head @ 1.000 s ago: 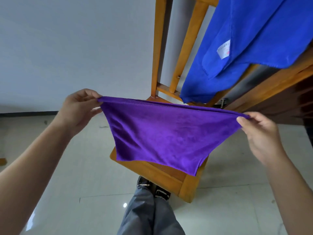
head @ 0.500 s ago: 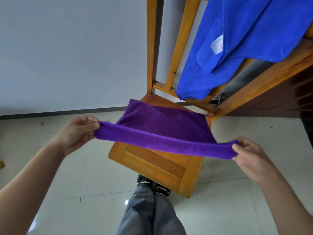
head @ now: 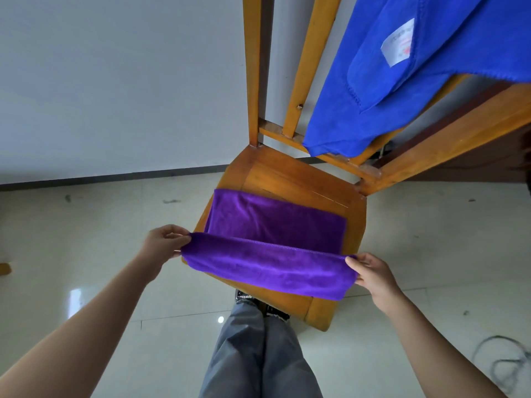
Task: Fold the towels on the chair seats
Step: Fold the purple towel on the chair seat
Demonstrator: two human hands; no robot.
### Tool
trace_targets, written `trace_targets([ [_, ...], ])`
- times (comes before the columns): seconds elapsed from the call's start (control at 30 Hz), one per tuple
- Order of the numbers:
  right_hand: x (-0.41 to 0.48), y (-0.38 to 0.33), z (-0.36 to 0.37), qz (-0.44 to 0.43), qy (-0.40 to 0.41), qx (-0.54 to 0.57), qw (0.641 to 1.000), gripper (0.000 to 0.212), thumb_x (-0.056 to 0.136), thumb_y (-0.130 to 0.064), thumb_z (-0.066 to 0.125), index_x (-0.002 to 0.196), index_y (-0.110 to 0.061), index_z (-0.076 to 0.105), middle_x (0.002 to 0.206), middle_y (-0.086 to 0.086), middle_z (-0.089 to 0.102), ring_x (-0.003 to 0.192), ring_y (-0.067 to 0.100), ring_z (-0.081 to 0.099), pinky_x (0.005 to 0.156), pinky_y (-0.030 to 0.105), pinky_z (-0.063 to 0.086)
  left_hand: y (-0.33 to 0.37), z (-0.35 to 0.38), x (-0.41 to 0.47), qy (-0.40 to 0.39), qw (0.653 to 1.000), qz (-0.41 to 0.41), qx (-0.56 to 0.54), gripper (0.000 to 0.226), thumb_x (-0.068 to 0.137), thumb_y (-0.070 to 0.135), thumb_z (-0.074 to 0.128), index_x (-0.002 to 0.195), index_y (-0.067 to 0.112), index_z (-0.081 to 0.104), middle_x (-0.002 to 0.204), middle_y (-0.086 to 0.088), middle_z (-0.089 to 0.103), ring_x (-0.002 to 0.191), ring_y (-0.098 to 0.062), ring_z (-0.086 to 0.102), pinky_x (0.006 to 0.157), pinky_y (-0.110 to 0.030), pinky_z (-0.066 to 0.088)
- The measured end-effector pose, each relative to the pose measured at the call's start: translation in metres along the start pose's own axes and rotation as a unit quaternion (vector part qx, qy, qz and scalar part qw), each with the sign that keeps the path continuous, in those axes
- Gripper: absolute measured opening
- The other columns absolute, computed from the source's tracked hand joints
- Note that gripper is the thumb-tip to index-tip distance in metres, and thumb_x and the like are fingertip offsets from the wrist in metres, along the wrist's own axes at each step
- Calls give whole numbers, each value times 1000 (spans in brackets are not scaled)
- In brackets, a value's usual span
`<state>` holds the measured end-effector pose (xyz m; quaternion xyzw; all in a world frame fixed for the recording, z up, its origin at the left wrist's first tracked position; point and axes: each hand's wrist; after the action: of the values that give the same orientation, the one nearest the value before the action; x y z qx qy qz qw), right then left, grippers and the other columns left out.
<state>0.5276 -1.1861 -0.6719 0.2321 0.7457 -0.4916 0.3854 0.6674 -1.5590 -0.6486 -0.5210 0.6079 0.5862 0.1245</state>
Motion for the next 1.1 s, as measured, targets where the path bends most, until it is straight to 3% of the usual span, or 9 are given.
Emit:
trace_targets([
  [0.2,29,-17,10,-53,83,-29,995,18,87,-10,61,73,-19,56,76,7,60,77,26,57,72,39,48,28,21,30,45,997,62,-33,25,83,-9,58,70,12,59,70,-8,59,67,-17,52,64,-26,43],
  [0.37,69,-24,21,-90,153,-65,982,4,88,-13,60,87,-8,61,79,9,60,79,26,54,55,16,43,49,39,70,67,993,92,-42,20,85,-5,58,75,12,61,53,12,64,69,-17,54,65,-23,45],
  [0.43,83,-25,28,-77,160,-105,979,32,89,-17,60,117,-3,56,104,17,63,96,31,59,74,21,48,49,48,85,74,993,88,-21,13,88,5,59,99,9,63,81,3,68,84,-22,54,67,-24,44],
  [0.5,86,-20,34,-47,159,-175,970,52,89,-24,59,135,-5,42,129,18,54,117,33,53,97,38,43,39,59,96,79,993,58,66,42,89,16,60,129,11,49,115,-8,55,101,-23,51,79,-31,45],
  [0.6,66,-1,45,-108,198,-399,889,48,89,-20,58,133,-5,45,130,19,53,119,36,49,93,44,44,10,68,89,86,955,87,271,53,89,19,59,138,10,40,135,-17,45,115,-32,46,101,-42,38],
  [0.73,40,31,61,-287,117,-513,801,39,67,-6,78,104,-5,67,97,15,66,87,31,65,61,32,54,-30,81,53,61,848,208,484,46,84,21,58,128,9,54,139,-19,45,121,-42,45,94,-52,41],
  [0.87,40,33,74,-190,50,-513,836,40,89,-19,57,128,-15,54,124,8,55,114,25,51,85,31,48,-48,81,43,-1,798,138,587,50,90,32,50,138,24,40,155,-7,19,141,-30,17,109,-44,25],
  [0.97,40,25,75,-148,117,-472,861,44,92,-22,52,135,-17,46,130,7,52,118,24,48,91,33,45,-54,66,46,-4,771,135,623,53,91,33,48,141,30,33,157,-1,13,142,-26,11,110,-43,22],
  [1.1,37,22,67,7,203,-349,915,55,89,-20,58,139,-9,37,136,20,44,122,37,45,95,46,43,-53,58,40,11,773,126,622,50,87,28,52,136,24,39,153,-1,19,137,-26,21,106,-41,27],
])
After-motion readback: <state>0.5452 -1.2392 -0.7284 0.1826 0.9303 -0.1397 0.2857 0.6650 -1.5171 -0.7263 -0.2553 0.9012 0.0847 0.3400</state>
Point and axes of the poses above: each hand's wrist, its own x-axis towards the middle knuckle, its own z-axis out of the palm, y = z × x
